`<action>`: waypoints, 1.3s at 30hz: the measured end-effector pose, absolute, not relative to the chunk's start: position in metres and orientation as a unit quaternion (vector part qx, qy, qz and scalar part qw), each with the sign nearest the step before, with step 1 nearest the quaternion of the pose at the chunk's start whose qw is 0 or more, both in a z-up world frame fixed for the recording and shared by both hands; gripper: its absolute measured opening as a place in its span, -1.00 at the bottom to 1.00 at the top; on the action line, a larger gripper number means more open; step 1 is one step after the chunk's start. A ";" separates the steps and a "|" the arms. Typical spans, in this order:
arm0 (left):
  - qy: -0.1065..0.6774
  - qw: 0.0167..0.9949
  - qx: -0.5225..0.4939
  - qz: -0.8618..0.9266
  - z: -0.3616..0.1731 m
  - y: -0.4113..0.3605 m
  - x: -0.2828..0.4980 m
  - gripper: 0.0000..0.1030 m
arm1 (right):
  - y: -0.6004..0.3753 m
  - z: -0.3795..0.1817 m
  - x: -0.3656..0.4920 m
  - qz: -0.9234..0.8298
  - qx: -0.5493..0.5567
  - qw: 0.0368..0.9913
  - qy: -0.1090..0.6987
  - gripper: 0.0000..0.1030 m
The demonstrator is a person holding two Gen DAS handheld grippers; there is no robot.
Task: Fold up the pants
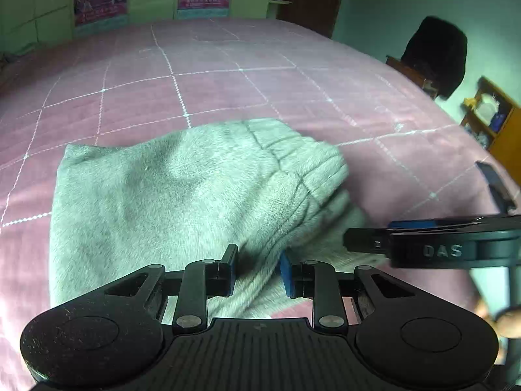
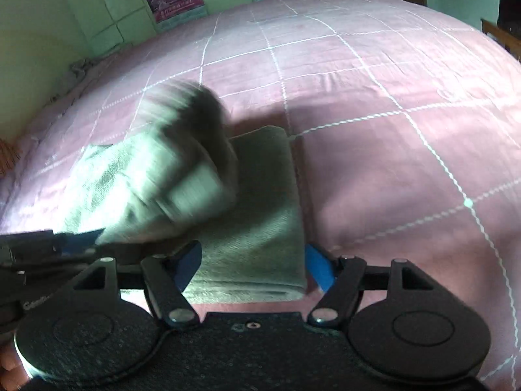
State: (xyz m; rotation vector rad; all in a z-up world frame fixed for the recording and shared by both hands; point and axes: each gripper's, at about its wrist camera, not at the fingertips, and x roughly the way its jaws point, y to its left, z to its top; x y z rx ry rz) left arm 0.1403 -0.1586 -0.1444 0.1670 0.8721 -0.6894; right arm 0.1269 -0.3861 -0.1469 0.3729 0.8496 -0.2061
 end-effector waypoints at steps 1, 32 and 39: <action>0.409 0.851 0.063 -0.323 -0.139 -0.147 0.135 -0.48 | -0.389 -0.147 0.125 -0.093 0.189 0.889 0.407 0.40; 0.462 0.864 -0.011 -0.199 -0.183 -0.067 0.129 -0.47 | -0.404 -0.149 0.134 -0.078 0.281 0.871 0.395 -0.01; 0.470 0.861 -0.023 -0.196 -0.175 -0.058 0.134 -0.47 | -0.411 -0.127 0.112 -0.098 0.240 0.902 0.345 0.15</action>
